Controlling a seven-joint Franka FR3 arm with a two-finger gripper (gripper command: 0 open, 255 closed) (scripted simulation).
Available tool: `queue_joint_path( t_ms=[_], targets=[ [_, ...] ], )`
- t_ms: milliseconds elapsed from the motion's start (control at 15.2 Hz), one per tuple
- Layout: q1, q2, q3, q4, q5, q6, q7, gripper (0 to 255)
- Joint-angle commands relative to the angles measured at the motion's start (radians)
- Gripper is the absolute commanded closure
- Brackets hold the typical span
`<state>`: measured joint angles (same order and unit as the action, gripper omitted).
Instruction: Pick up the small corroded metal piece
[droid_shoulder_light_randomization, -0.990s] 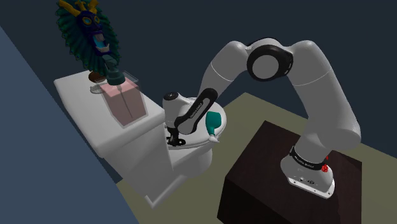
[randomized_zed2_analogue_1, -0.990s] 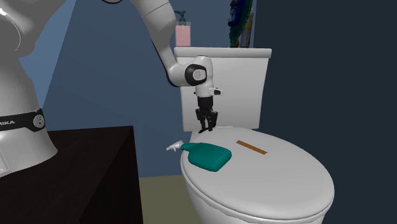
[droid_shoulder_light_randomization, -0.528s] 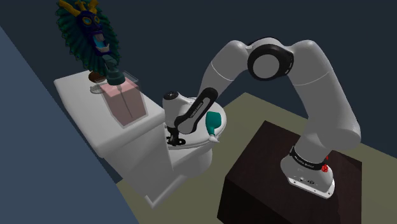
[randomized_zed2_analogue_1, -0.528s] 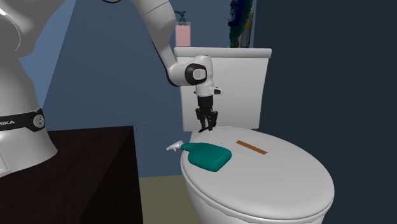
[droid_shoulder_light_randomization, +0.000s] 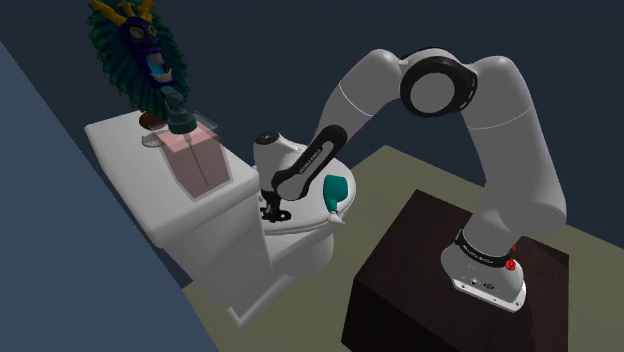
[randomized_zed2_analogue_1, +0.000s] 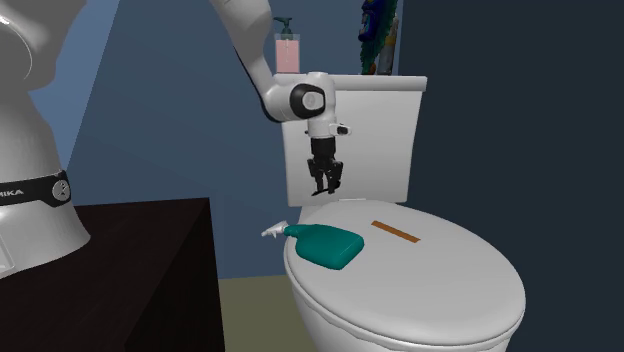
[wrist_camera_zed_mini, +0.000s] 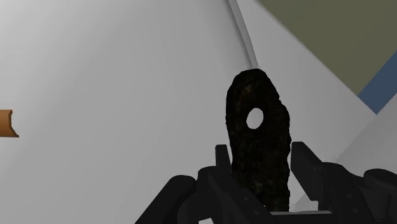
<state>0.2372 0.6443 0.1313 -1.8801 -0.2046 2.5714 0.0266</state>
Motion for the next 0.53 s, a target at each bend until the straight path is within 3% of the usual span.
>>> queue_joint_path(
  t_ms=[0, 462],
  targets=[
    [-0.003, -0.021, 0.004, -0.005, 0.004, -0.017, -0.003, 255],
    [-0.011, -0.075, 0.015, -0.013, 0.017, -0.062, -0.013, 255]
  ],
)
